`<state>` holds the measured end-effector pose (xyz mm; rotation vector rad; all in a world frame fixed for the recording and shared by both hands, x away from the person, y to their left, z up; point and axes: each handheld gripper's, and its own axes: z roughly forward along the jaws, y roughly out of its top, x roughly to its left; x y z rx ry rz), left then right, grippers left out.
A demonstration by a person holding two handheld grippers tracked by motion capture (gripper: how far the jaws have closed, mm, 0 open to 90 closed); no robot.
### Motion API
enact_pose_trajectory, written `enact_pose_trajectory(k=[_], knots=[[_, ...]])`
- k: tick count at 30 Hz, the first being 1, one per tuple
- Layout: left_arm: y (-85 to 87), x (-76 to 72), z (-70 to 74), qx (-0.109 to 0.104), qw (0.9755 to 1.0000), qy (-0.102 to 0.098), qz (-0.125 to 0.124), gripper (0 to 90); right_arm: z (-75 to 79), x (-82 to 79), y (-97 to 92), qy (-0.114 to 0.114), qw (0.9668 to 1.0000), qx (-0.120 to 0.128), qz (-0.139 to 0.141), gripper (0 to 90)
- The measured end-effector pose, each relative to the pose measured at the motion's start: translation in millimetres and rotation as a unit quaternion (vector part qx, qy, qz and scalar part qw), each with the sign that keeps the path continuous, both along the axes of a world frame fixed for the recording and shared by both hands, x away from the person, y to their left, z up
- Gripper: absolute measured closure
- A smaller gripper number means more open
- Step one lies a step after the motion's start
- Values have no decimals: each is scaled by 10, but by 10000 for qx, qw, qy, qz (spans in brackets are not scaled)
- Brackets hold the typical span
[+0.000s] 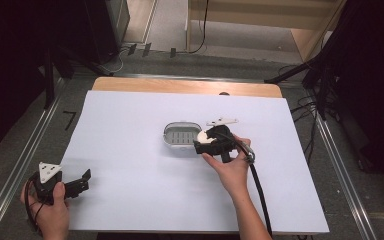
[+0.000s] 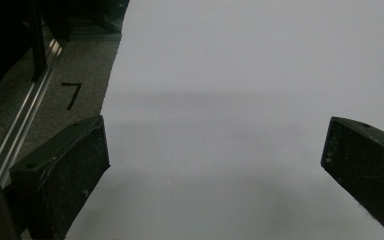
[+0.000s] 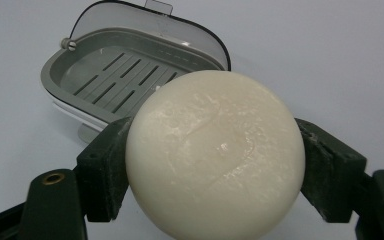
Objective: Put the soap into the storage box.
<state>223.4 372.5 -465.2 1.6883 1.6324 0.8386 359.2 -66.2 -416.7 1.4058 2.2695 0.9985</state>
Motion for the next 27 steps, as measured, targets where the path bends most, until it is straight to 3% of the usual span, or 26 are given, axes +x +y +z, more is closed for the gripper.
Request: enact_pose_trajectory(k=[27], knots=[[-2, 5, -1, 15, 10000, 13, -20, 0, 59, 226, 412, 29, 9998, 74, 172, 247]])
